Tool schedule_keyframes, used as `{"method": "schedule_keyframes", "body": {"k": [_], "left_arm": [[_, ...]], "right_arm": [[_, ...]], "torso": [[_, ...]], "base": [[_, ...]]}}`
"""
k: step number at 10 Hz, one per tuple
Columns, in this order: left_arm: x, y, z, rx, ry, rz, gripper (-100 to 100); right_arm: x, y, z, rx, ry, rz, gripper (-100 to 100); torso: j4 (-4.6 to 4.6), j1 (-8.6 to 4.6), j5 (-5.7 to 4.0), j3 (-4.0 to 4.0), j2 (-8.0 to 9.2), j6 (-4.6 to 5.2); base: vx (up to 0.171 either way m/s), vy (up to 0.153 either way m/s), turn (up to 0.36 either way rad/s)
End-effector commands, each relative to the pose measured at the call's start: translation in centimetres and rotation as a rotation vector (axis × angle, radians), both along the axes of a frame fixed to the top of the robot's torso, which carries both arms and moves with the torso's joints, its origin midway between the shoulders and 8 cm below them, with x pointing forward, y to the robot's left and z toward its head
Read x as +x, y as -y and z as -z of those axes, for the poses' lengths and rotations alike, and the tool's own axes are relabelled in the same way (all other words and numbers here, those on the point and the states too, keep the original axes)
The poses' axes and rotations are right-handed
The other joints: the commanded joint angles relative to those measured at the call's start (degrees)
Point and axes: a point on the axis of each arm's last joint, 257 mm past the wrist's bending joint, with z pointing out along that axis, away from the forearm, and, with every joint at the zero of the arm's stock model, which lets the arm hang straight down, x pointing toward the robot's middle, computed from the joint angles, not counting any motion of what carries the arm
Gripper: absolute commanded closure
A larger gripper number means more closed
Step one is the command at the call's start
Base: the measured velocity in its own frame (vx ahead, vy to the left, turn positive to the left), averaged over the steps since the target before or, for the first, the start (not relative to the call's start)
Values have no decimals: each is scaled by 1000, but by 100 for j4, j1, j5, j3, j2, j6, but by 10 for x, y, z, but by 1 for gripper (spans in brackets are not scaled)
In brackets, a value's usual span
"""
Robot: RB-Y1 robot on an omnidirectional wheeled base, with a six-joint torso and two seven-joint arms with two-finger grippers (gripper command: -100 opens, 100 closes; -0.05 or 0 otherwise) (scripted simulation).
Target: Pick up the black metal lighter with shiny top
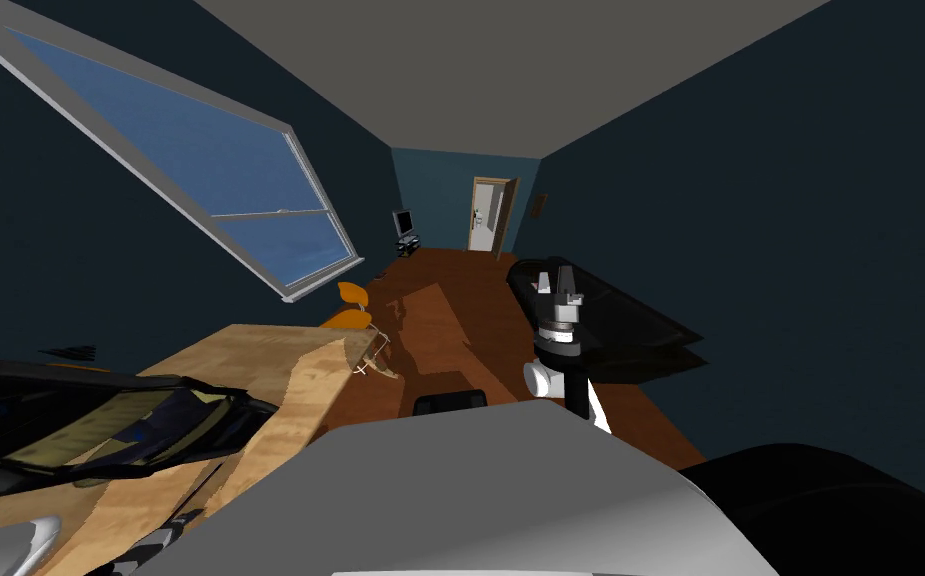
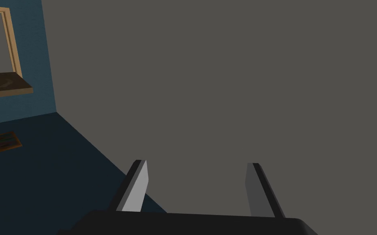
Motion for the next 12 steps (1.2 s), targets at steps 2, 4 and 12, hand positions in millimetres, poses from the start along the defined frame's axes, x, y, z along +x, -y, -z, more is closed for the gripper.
{"method": "schedule_keyframes", "body": {"k": [2, 4, 12], "left_arm": [[-5, -1, -1, 3, -36, -22, -100], [-11, 1, 1, -10, -25, -75, -100], [-12, 2, 1, -14, -16, -103, 100]], "right_arm": [[0, 0, 0, 0, 0, 0, 0], [0, 0, 0, 0, 0, 0, 0], [0, 0, 0, 0, 0, 0, 0]], "torso": [[-5, 2, 0, -12, -21, 1], [2, 0, -1, 5, 11, 3], [-7, 10, 1, -23, -40, 5]], "base": [[-61, -25, -135], [-113, -18, -126], [-2, -5, 6]]}}
